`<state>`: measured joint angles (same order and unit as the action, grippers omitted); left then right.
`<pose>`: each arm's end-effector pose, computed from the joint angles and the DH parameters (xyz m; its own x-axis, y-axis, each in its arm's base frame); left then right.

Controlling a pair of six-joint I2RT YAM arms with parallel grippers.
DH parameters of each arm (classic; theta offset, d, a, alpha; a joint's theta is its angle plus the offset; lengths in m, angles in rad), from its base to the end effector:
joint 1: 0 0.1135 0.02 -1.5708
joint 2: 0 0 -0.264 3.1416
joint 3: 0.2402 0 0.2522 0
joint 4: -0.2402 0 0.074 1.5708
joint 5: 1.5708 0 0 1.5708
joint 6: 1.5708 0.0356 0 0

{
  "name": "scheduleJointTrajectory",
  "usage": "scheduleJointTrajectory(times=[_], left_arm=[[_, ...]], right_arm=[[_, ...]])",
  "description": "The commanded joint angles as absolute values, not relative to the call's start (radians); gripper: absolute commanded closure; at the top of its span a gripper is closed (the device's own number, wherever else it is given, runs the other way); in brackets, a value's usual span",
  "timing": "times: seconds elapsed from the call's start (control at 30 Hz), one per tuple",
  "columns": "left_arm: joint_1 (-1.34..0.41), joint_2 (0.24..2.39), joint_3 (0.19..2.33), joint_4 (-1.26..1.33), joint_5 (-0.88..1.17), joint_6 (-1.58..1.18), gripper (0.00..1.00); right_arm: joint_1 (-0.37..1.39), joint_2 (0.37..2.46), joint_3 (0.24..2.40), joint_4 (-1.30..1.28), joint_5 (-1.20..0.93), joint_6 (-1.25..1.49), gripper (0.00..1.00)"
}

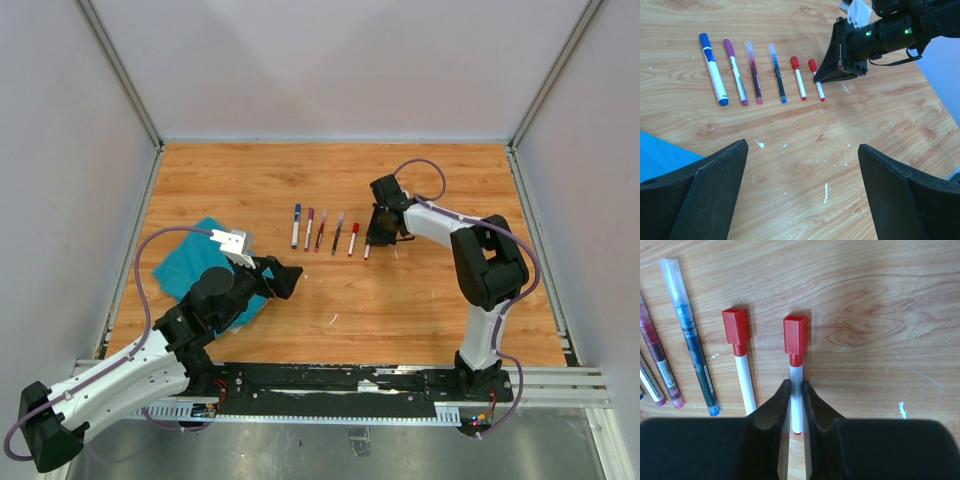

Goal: Insert the pens into the pen caps
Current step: Place the pen at the center of the board, then reset both arms

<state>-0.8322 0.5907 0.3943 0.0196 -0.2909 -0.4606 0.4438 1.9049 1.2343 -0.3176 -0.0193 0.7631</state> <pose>0.1147 -0.1108 0.2526 -0.3364 -0.2630 -0.9042 0.4116 0.8226 -0.3924 0.3574 0.1707 0.1662 -0.8484 0.3618 -0.3865 0.2041 0.8971 0.3919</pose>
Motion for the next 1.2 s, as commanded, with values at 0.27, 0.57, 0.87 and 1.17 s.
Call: scheduleJointTrajectory(times=[0.27,0.57,0.87,1.17], left_arm=[[-0.825,0.599,0.415,0.018,-0.309,-0.463,0.02],[-0.796,0.742,0.542,-0.092,-0.455,-0.458,0.00],[-0.609,0.754,0.563,-0.120,-0.381,-0.487,0.00],[-0.608,0.608,0.529,-0.142,-0.460,-0.444,0.00]], right_arm=[[0.428,1.786,1.212,-0.335,0.000,0.714,0.64],[0.427,1.392,1.049,-0.201,-0.130,0.495,0.59],[0.428,0.808,0.803,-0.183,-0.056,0.301,0.33],[0.428,0.361,0.545,-0.202,0.087,0.249,0.13]])
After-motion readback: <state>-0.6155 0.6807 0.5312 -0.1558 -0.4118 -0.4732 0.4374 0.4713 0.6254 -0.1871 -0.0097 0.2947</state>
